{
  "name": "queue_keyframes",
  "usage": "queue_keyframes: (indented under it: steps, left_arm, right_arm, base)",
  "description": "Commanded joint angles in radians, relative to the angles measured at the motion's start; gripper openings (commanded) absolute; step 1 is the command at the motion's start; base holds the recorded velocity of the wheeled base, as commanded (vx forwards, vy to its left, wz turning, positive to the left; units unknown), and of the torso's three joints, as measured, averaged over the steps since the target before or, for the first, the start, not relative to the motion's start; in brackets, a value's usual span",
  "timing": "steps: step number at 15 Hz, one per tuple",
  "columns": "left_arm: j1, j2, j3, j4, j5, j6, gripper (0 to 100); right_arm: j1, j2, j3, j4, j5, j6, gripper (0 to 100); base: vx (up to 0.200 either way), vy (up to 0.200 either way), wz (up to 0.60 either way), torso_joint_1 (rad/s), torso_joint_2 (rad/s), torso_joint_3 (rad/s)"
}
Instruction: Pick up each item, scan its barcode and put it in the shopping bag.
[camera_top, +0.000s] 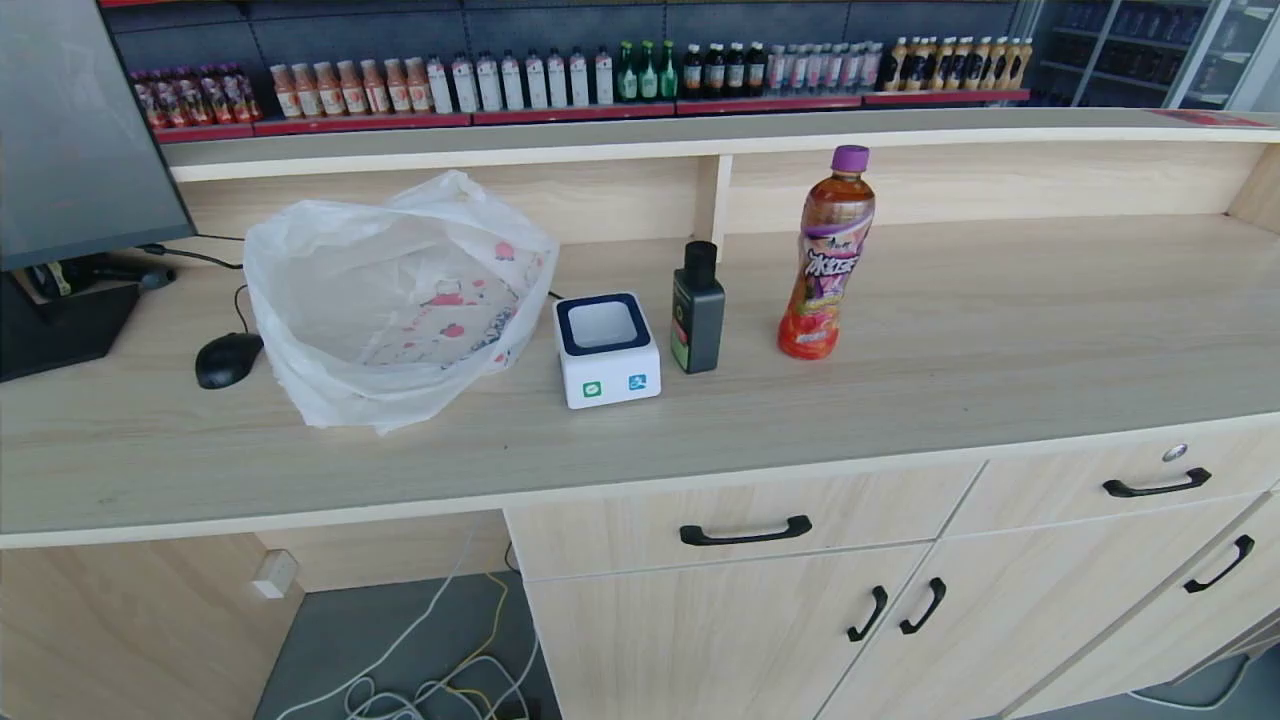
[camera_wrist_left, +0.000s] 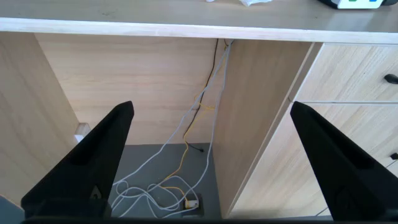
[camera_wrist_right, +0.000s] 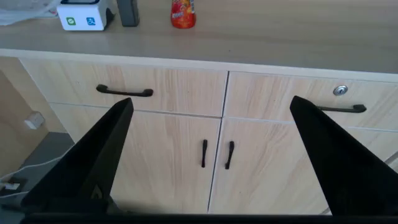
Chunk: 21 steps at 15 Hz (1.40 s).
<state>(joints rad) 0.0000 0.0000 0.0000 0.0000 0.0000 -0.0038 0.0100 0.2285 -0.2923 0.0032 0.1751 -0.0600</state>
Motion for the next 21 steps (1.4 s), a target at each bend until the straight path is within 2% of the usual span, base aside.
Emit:
queue_keyframes:
  steps: [1, 2, 6, 13, 17, 21]
  left_arm:
    - [-0.002, 0.000, 0.000, 0.000, 0.000, -0.001, 100]
    - [0.000, 0.000, 0.000, 0.000, 0.000, -0.001, 100]
    - [0.000, 0.000, 0.000, 0.000, 0.000, -0.001, 100]
    - [0.000, 0.000, 0.000, 0.000, 0.000, -0.001, 100]
    - [-0.002, 0.000, 0.000, 0.000, 0.000, -0.001, 100]
    - [0.000, 0.000, 0.000, 0.000, 0.000, -0.001, 100]
  right_arm:
    - [0.004, 0.134, -0.036, -0.009, 0.044, -0.046, 100]
    - [0.030, 0.137, -0.022, -0.012, 0.098, -0.063, 100]
    - [0.145, 0.153, -0.031, -0.014, 0.109, -0.072, 100]
    - [0.196, 0.333, -0.146, -0.086, 0.112, -0.300, 100]
    - [0.209, 0.477, -0.168, -0.196, 0.112, -0.340, 100]
    - [0.315, 0.604, -0.165, -0.278, 0.069, -0.351, 100]
  base:
    - [0.000, 0.000, 0.00, 0.000, 0.00, 0.000]
    - [0.000, 0.000, 0.00, 0.000, 0.00, 0.000]
    - [0.000, 0.000, 0.00, 0.000, 0.00, 0.000]
    - [0.000, 0.000, 0.00, 0.000, 0.00, 0.000]
    - [0.000, 0.000, 0.00, 0.000, 0.00, 0.000]
    - [0.000, 0.000, 0.00, 0.000, 0.00, 0.000]
